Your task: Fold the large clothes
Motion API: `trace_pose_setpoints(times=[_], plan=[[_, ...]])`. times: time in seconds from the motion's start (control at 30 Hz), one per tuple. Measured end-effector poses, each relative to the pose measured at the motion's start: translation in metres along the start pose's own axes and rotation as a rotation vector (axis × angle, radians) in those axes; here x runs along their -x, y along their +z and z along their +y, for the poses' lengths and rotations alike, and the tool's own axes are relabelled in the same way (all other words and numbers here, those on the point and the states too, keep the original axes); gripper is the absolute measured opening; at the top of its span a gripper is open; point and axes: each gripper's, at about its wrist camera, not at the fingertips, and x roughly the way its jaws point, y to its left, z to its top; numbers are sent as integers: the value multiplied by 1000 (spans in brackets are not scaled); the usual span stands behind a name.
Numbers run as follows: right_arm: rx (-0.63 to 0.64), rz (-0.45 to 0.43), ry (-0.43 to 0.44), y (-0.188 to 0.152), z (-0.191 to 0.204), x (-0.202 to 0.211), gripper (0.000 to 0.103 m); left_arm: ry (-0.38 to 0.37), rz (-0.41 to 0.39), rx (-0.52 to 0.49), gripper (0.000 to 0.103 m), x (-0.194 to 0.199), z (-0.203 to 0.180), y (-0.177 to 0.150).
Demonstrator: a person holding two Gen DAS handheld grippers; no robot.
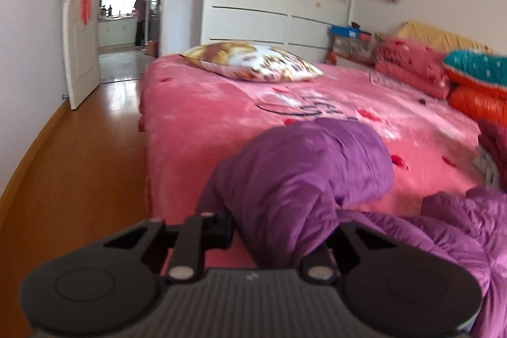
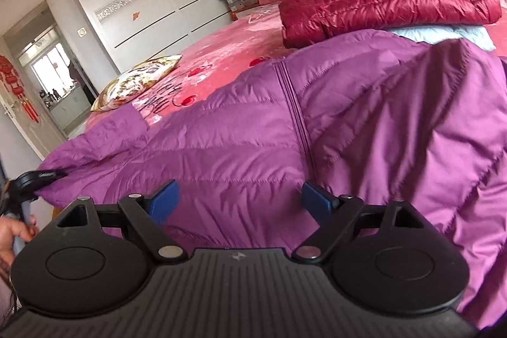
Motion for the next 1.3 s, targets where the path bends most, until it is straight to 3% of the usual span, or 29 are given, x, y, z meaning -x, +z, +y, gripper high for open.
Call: trace_pose_setpoints(times=[0.1,0.23,0.3,0.37,0.53,0.67,0.73,0.8,0.93,1.17,1.3], plan=[[-6,9,17,4,5,-7,103,10,1,9,20,10,14,-2],[27,26,62,10,21,-24,103,12,96,2,22,0,16,-18],[47,38,75,11,29,-33,103,4,95,-6,22,3,14,-21],[54,47,100,13,36,-41,103,6,94,-18,28,9,11,-21],[50,67,200,30,61,-76,103,57,9,-119,68,40,4,-17],[28,103,294,43,86,-117,103,57,-35,-151,79,60,0,-17],[7,137,349,48,100,-139,103,56,-75,-179,94,70,-2,-18],[-11,168,404,50,110,-159,103,53,-104,-195,100,76,-1,-18],[-29,200,390,44,123,-180,103,36,-123,-169,101,80,9,-14],[-153,121,297,56,94,-123,103,-47,-164,-178,101,94,1,-3],[-172,-59,190,82,61,-23,103,-98,-248,-250,101,127,-13,17]])
